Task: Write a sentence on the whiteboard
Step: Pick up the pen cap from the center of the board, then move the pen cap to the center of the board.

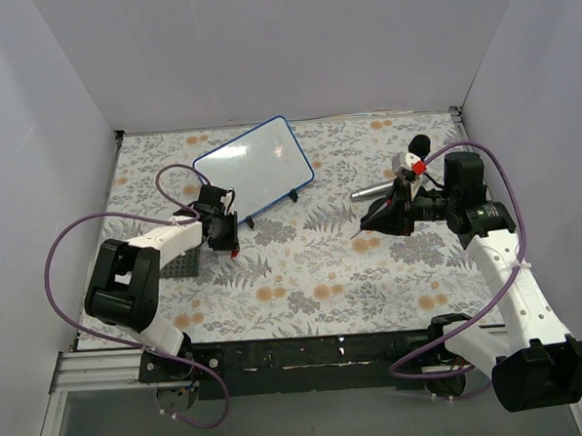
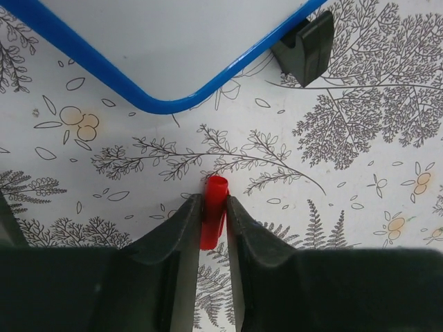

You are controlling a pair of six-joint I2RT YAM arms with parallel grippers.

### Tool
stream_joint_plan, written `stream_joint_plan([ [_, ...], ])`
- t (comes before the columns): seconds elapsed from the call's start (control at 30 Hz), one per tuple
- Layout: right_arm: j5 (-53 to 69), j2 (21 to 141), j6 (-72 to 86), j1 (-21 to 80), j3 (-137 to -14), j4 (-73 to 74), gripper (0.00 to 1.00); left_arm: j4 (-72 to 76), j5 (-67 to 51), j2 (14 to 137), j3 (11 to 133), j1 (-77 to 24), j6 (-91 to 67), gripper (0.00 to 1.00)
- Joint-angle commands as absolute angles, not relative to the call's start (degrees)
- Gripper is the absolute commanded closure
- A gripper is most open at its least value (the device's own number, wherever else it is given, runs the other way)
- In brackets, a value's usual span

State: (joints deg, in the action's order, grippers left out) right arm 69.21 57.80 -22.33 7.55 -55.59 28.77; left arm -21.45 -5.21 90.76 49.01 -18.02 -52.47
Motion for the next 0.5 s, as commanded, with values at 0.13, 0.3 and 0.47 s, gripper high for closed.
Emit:
stream_joint_plan([
  [0.13,71.0,57.1,-21.3,7.3,-55.2,25.8,0.99,-30.4,4.0,88.4,50.2,-19.0,-53.8,0.94],
  [0.3,71.3,56.9,-21.0,7.3,-55.1,25.4,0.99,-34.4,5.3,85.5,50.3,-18.4,-57.5,0.96],
  [0.47,72.0,56.2,-20.2,7.3,-54.4,24.3,0.99,-33.4,4.5,82.9,48.1,-13.5,-58.9,0.84],
])
